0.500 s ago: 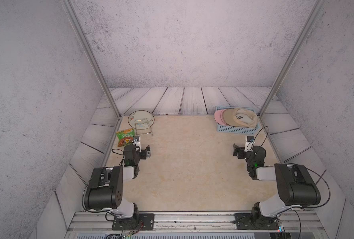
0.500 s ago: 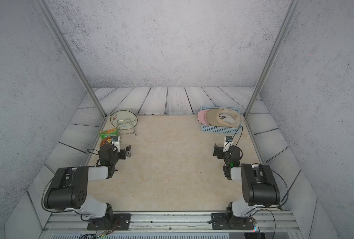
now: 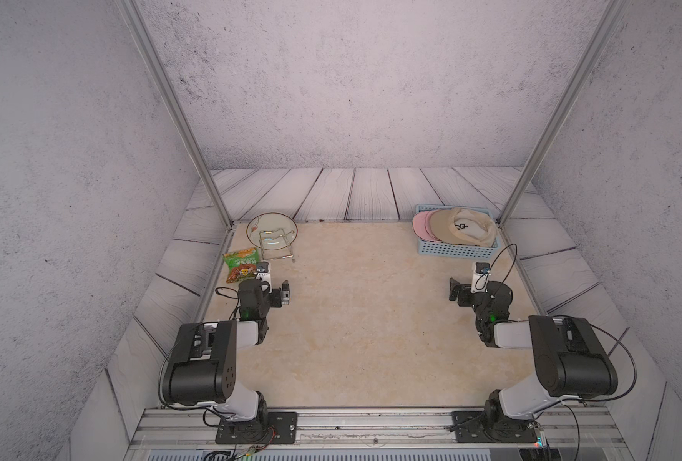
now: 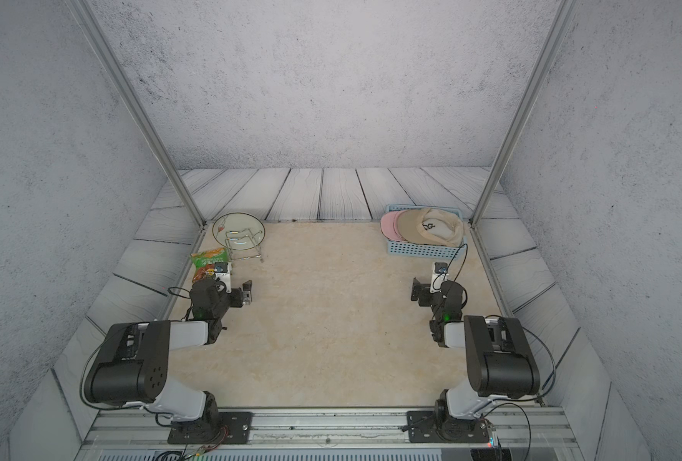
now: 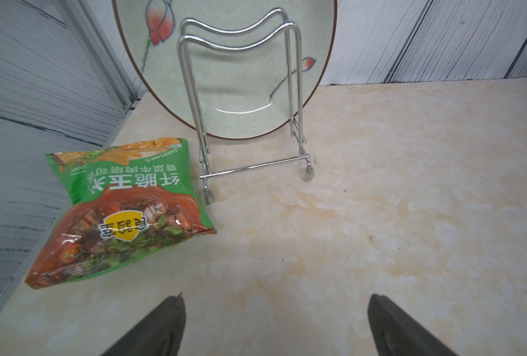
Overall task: Turn the baseball cap inside out
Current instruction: Pick up the baseball cap from the basket.
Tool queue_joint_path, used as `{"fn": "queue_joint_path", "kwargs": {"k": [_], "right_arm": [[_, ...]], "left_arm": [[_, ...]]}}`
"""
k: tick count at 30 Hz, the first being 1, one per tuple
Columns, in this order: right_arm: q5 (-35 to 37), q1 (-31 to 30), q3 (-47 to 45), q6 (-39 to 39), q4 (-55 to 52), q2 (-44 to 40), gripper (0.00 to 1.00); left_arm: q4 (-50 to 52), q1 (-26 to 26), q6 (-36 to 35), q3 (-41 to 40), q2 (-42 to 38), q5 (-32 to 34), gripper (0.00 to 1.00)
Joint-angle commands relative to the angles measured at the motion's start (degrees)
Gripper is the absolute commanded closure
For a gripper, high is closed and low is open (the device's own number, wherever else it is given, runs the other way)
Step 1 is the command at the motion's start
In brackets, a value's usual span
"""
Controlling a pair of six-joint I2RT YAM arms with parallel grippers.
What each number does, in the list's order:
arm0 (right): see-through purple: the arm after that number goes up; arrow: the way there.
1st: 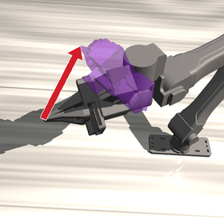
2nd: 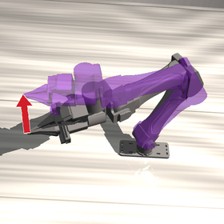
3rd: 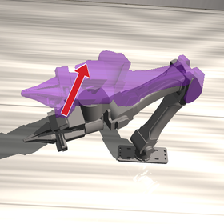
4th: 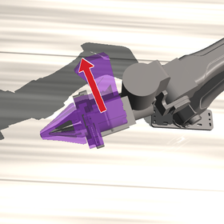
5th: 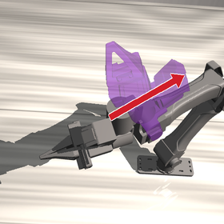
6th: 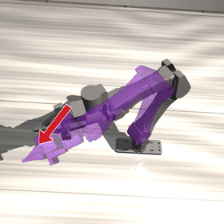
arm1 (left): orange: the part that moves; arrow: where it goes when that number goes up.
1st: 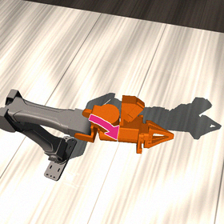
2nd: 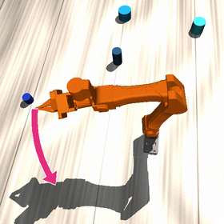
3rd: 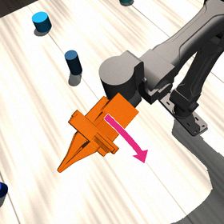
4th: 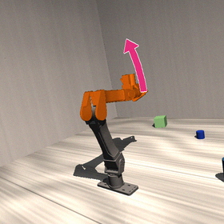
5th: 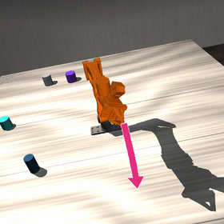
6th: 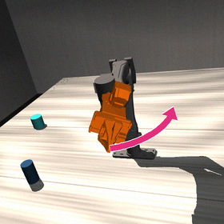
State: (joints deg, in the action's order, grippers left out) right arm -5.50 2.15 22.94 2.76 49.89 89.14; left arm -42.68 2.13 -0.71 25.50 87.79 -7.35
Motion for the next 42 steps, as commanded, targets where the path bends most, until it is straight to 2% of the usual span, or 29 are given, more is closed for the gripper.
{"fn": "queue_joint_path", "kwargs": {"k": [1,10,13,16,20,23,26,30,32,38,42], "right_arm": [[-0.39,-0.13,1.06,-0.42,0.03,0.79,0.0],[1.32,-0.19,-0.63,0.5,3.01,0.47,0.0],[4.87,-0.13,-3.39,1.82,6.26,-1.87,0.0],[5.95,-0.13,-2.86,2.08,1.53,-6.22,0.0],[8.74,-0.13,-1.01,3.13,-7.66,-13.45,0.0],[11.25,-0.15,1.86,7.69,-17.73,-19.31,0.0],[11.74,-0.14,9.47,10.08,-33.43,-22.12,0.0],[14.51,0.04,22.23,12.73,-51.25,-18.54,0.0],[13.12,0.02,27.36,11.66,-55.44,-15.81,0.0],[7.25,2.46,46.78,9.2,-70.17,-1.87,0.01],[5.65,5.8,56.55,9.53,-73.67,6.59,0.11]], "left_arm": [[-0.96,0.05,-0.52,0.7,-0.56,-0.8,0.02],[-1.67,0.08,-0.64,-0.09,-1.28,-1.07,0.02],[-2.26,0.09,1.7,-2.05,-5.21,4.63,0.02],[1.67,0.07,3.86,-3.1,-11.59,9.15,0.02],[14.01,0.03,9.19,0.02,-18.52,13.08,0.02],[18.03,0.0,11.33,1.77,-20.71,10.35,0.02],[21.56,-0.16,18.26,4.1,-21.32,8.43,0.02],[25.35,-1.03,27.92,7.53,-21.09,3.69,0.02],[29.27,-2.01,30.8,9.68,-20.93,1.67,0.02],[40.47,-6.35,32.41,15.03,-20.68,-2.94,0.02],[44.34,-8.79,31.08,16.8,-20.84,-4.0,0.02]]}}
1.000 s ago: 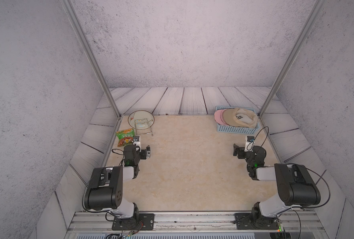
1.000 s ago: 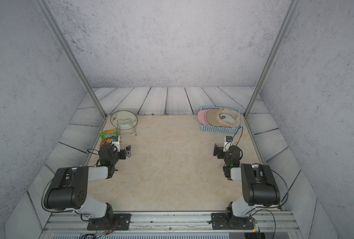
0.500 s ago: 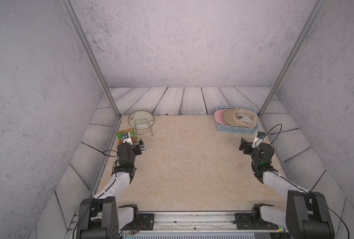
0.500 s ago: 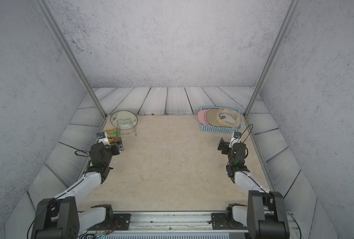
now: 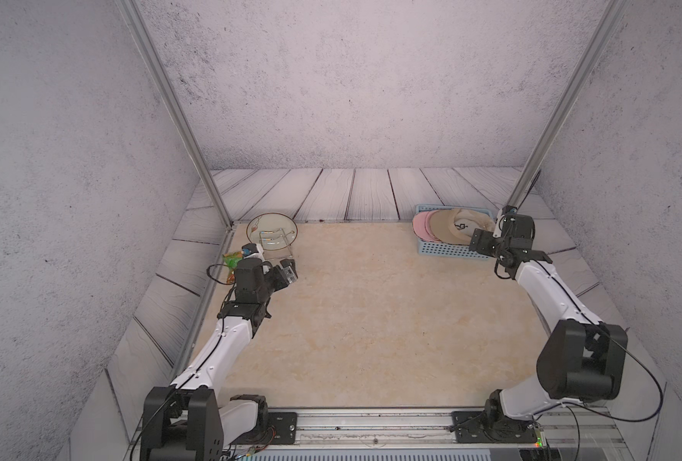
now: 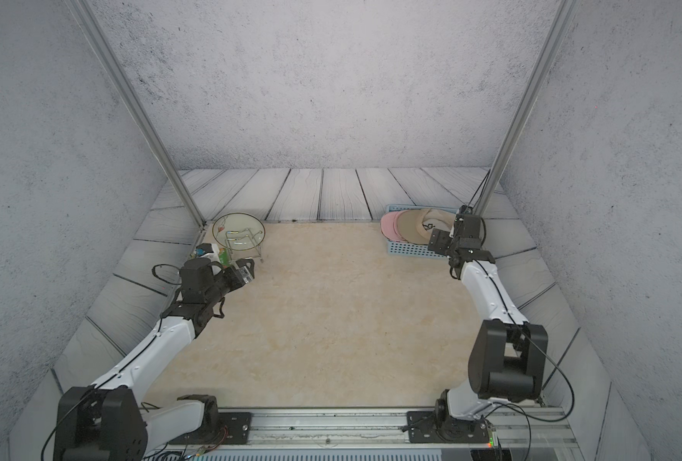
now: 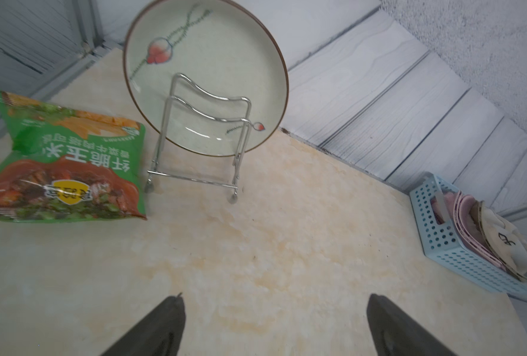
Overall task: Turn the baseball cap inside out
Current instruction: Pick up the baseball cap from the basket.
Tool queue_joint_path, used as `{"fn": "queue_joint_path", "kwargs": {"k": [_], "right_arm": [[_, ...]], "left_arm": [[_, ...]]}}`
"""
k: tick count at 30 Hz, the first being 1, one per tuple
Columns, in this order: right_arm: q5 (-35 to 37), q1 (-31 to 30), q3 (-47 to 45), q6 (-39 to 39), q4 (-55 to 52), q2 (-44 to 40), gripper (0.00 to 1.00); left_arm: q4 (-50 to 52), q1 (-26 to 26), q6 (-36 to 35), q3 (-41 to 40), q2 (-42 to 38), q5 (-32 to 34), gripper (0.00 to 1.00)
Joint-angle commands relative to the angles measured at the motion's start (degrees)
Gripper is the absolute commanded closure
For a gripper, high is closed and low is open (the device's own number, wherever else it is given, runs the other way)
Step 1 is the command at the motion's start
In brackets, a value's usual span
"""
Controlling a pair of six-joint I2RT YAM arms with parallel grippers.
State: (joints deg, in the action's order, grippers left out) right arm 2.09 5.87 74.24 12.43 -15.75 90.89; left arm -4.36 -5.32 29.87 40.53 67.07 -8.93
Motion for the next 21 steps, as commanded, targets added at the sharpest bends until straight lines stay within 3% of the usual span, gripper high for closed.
{"fn": "queue_joint_path", "kwargs": {"k": [1,8,21], "right_arm": [[-3.1,3.26,7.09,0.22,-8.2,6.57,0.14],[-11.99,8.05,20.69,2.82,-9.77,20.05,0.46],[-10.86,8.63,38.37,5.71,-16.11,35.0,0.53]], "left_arm": [[6.62,-1.98,0.27,2.09,-0.02,-2.35,0.02],[7.17,-3.29,-2.02,2.68,0.3,-2.14,0.02],[6.87,-3.29,-2.7,2.91,0.52,-2.96,0.02]]}}
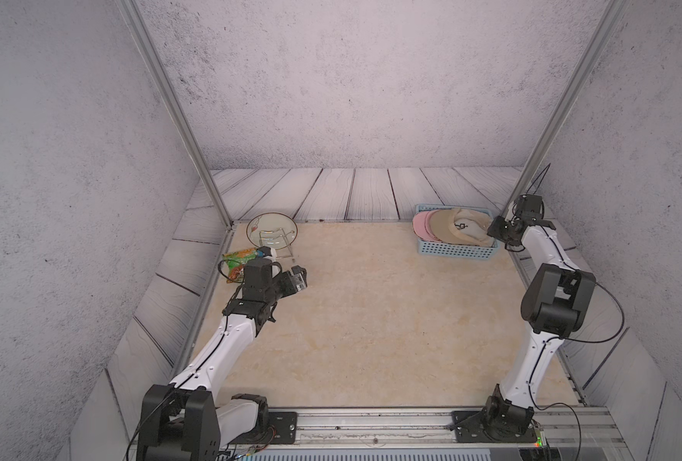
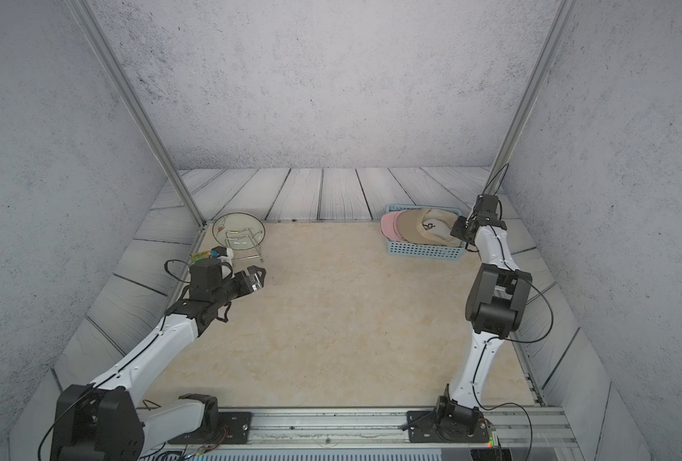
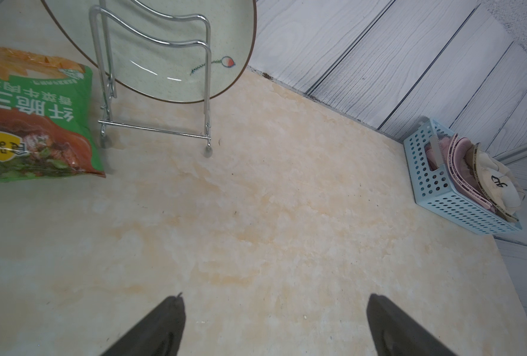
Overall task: Turn the baseball cap inside out
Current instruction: Pick up the baseball cap from the basket.
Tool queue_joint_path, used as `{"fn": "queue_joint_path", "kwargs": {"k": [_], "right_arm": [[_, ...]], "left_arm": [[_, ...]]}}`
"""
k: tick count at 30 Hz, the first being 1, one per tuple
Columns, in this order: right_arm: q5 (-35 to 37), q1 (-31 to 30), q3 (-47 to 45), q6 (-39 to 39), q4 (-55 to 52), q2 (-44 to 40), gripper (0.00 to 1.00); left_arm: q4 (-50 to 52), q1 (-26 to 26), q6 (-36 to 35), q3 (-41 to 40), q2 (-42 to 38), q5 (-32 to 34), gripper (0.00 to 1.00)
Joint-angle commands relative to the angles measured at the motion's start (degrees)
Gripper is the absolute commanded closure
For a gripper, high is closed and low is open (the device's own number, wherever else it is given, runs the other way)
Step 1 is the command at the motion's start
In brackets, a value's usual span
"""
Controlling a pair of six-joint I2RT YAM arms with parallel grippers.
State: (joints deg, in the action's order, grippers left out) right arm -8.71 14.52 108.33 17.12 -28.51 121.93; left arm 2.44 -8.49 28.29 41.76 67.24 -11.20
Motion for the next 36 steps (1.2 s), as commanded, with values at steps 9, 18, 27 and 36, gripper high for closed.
{"fn": "queue_joint_path", "kwargs": {"k": [9,18,27,36], "right_arm": [[-3.6,-0.02,12.17,2.25,-4.73,11.17,0.62],[-7.19,-0.02,17.2,3.35,-6.5,16.3,0.85],[-10.01,-0.11,9.89,5.01,-1.55,5.04,1.0],[-15.43,-0.75,2.8,10.64,4.53,-5.62,1.0]], "left_arm": [[0.59,-0.12,-1.4,1.9,0.07,-1.08,0.02],[0.86,-0.15,-1.49,1.97,0.08,-1.53,0.02],[0.95,-0.12,-1.09,2.79,0.8,-2.57,0.02],[-0.76,-1.46,-1.52,3.52,2.03,-4.74,0.02]]}}
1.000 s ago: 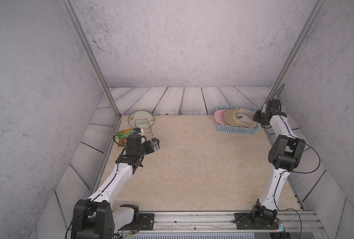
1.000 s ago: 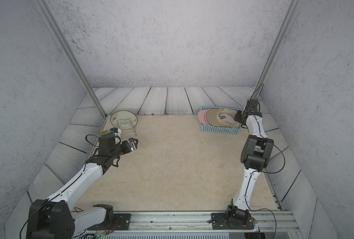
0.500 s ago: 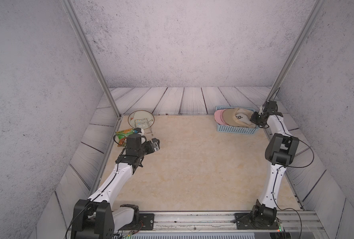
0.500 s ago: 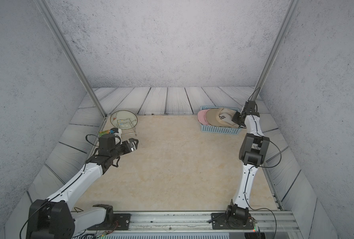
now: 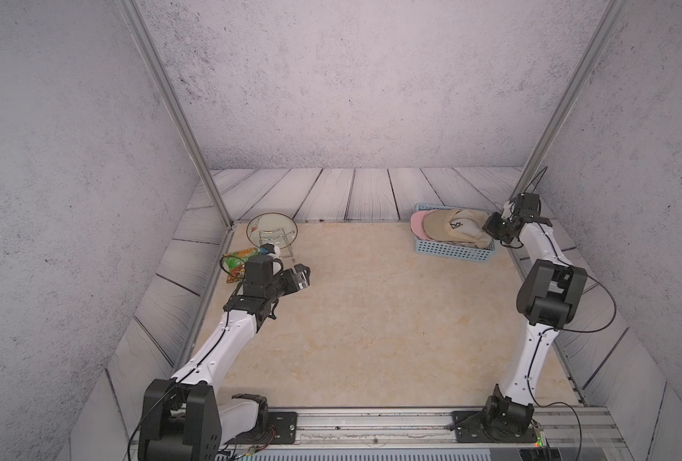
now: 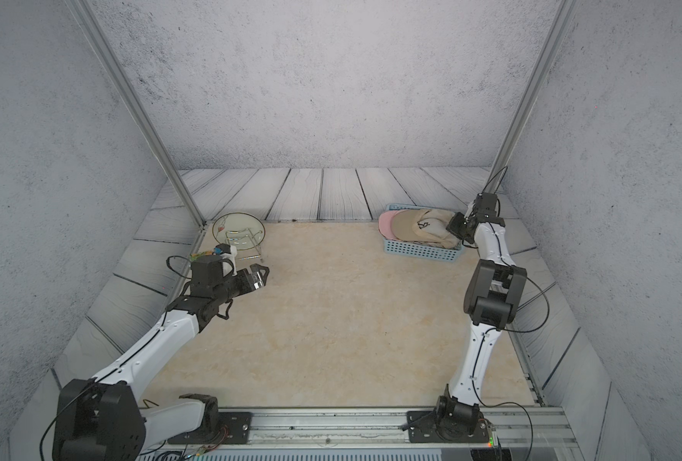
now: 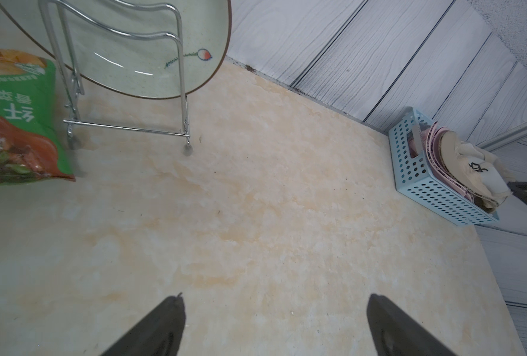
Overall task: Turn the baseball cap inside out
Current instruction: Pick up the baseball cap from the basket.
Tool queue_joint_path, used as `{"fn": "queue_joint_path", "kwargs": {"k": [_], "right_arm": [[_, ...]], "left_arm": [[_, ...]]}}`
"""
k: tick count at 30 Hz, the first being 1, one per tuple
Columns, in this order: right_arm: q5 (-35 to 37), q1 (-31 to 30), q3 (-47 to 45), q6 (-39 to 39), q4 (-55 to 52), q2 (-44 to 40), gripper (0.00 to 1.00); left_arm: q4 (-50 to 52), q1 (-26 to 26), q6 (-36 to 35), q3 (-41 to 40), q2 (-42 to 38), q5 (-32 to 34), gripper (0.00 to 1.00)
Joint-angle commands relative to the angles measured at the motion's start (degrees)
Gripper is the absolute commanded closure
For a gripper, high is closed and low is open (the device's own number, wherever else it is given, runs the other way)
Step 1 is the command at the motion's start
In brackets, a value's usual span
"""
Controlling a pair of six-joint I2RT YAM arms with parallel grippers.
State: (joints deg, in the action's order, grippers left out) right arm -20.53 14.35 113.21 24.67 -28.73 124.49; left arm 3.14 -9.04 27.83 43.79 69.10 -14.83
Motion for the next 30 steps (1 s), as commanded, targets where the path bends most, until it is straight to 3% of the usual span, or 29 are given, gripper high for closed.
{"fn": "queue_joint_path", "kwargs": {"k": [1,12,19,22,30], "right_arm": [[-3.96,-0.82,-3.09,3.34,5.33,-9.14,1.0],[-8.16,-2.45,-12.56,4.56,12.1,-19.59,1.0],[-11.57,-2.51,-15.25,3.78,12.82,-26.74,1.0],[-13.9,-2.5,-16.13,3.55,11.49,-29.73,1.0],[-19.7,-2.55,-19.01,4.78,8.22,-38.34,1.0]], "left_arm": [[-1.9,-1.27,-1.34,1.47,0.16,-1.04,0.02],[-4.28,-3.63,-2.85,1.36,-0.42,-1.37,0.02],[-13.78,-5.93,-5.36,-1.95,-1.74,-2.11,0.02],[-19.08,-7.85,-9.95,-3.36,-1.75,-1.75,0.02],[-26.88,-12.69,-24.71,-1.97,2.77,-8.36,0.02]]}}
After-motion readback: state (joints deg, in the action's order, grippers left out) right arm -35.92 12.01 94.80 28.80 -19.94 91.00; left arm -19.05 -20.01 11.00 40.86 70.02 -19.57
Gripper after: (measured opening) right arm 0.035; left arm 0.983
